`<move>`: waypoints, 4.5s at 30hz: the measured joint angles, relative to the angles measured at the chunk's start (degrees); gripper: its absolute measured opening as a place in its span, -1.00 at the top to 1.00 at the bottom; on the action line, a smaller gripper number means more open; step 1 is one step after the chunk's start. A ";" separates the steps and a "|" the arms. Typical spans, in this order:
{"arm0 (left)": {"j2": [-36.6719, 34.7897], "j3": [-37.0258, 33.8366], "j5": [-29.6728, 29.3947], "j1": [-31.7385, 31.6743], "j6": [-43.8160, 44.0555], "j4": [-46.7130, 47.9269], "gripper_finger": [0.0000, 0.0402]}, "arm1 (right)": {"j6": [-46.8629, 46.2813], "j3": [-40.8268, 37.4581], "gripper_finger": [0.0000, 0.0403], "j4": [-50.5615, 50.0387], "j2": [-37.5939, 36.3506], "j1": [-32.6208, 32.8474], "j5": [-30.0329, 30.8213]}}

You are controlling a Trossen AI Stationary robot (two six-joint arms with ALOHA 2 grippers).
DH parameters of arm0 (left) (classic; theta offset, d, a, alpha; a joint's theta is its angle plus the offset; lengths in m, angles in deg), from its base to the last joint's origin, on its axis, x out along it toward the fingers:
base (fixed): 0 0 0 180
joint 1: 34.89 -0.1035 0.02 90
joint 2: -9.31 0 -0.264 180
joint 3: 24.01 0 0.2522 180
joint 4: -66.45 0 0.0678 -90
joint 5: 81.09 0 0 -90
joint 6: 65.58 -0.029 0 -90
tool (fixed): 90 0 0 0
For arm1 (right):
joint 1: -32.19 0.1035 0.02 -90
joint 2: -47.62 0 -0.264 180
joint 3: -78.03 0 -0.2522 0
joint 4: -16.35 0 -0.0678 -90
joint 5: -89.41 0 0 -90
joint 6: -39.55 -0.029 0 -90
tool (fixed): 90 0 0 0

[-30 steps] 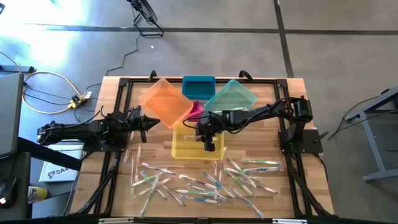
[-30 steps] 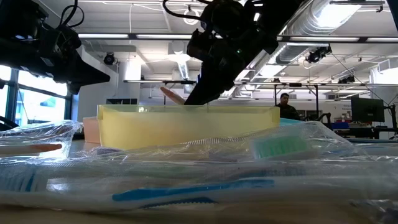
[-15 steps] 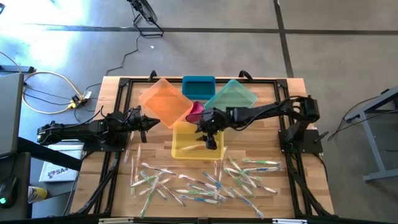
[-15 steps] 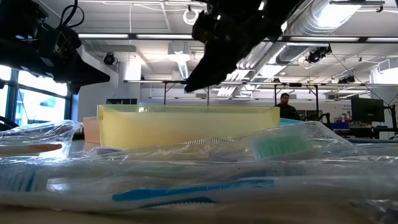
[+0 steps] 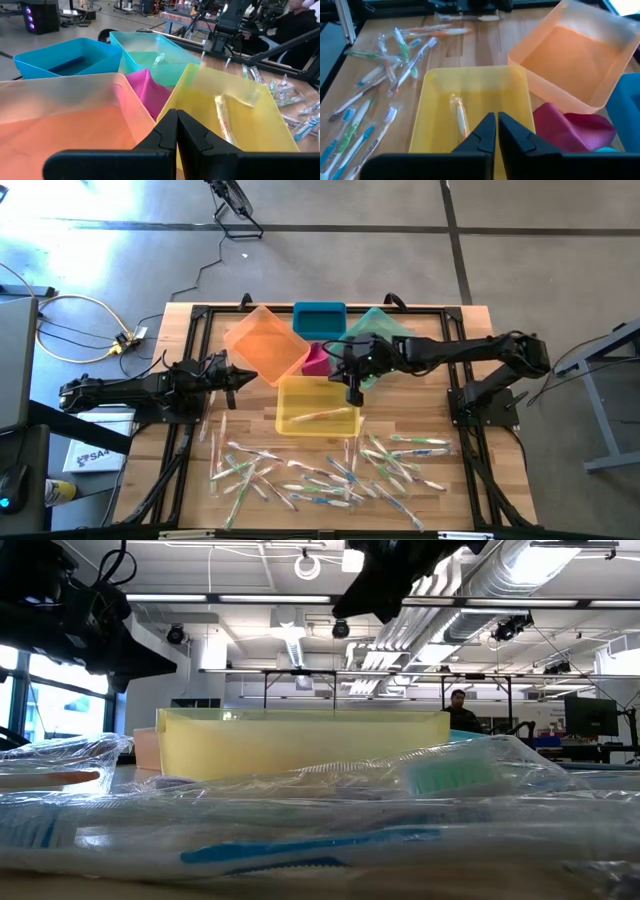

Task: Pick & Place Toothbrushes
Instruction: Put the green toothbrush into the green bin

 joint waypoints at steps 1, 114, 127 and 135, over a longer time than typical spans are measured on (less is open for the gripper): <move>0.02 0.00 0.00 0.00 0.00 0.00 1.00 | -0.03 0.00 0.96 -0.17 0.00 0.00 -0.02; 0.18 0.00 0.37 0.01 -1.53 0.04 1.00 | -5.39 -0.04 0.99 19.71 5.57 0.74 5.95; 0.18 0.00 0.31 0.00 -1.54 0.04 1.00 | -1.34 -0.04 0.99 18.45 4.47 2.37 12.88; 0.20 0.00 0.25 0.01 -1.53 0.02 1.00 | -0.82 -0.02 0.99 10.11 -0.66 3.61 14.03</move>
